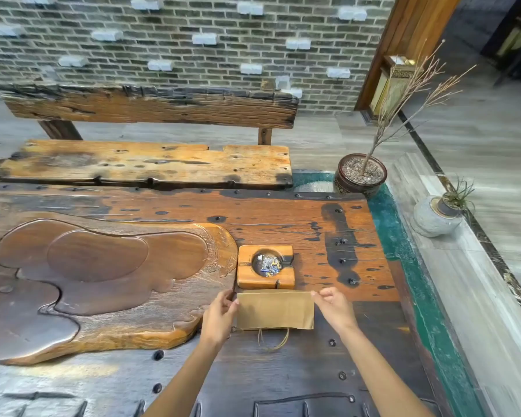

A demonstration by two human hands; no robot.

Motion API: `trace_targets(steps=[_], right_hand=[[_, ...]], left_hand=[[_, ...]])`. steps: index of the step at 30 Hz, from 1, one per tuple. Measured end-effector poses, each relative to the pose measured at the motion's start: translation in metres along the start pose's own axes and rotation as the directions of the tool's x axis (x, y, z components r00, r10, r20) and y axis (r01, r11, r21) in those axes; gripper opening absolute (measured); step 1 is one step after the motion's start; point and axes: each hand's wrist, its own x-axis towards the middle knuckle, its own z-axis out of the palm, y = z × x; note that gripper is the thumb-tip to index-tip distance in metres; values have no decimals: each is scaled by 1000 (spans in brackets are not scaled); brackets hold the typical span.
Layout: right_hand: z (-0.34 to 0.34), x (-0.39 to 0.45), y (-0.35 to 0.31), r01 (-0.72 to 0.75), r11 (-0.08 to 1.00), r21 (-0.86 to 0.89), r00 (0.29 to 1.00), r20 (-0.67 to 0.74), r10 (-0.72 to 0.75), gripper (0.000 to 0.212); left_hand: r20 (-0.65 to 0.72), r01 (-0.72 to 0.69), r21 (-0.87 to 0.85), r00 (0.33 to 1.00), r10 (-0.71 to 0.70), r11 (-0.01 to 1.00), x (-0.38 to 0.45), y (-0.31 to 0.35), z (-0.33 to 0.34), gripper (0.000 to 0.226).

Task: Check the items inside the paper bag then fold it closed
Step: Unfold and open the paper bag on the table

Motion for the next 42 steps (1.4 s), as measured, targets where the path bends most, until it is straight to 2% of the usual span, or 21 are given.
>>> trace_targets(steps=[5, 11, 15, 21, 27, 32, 37, 39, 42], right_hand=[[14, 9, -2, -122, 992, -4, 992, 8, 122, 44], [25, 13, -2, -109, 994, 27, 994, -25, 110, 37], [26, 16, -1, -100, 992, 73, 995, -12, 101, 33], [18, 8, 3, -33, 997, 76, 999, 20, 31, 9], [14, -12, 16, -2, 1000, 30, 997, 73, -1, 17], [19, -27, 31, 21, 995, -93, 993, 118, -10, 41], [15, -41, 35, 150, 968, -202, 975, 195, -110, 107], [12, -44, 34, 271, 878, -395, 956, 214, -199, 127], [7, -44, 28, 440, 726, -529, 893, 341, -293, 129]], left_hand=[[-63, 133, 24, 989, -131, 991, 20, -9, 7, 30], [-20, 209, -63, 977, -211, 976, 23, -9, 14, 25], [-35, 211, -71, 976, -214, 975, 22, -13, 16, 24], [-42, 144, -29, 988, -146, 989, 17, -18, 12, 13], [-46, 160, -62, 986, -163, 985, 2, -28, 9, 17], [-29, 252, -84, 967, -255, 964, -10, -30, 13, 27], [-19, 298, -36, 954, -298, 954, -2, -28, 12, 22], [-3, 296, -18, 955, -296, 955, 0, -26, 10, 20], [-2, 303, 15, 953, -303, 953, 2, -23, 9, 21]])
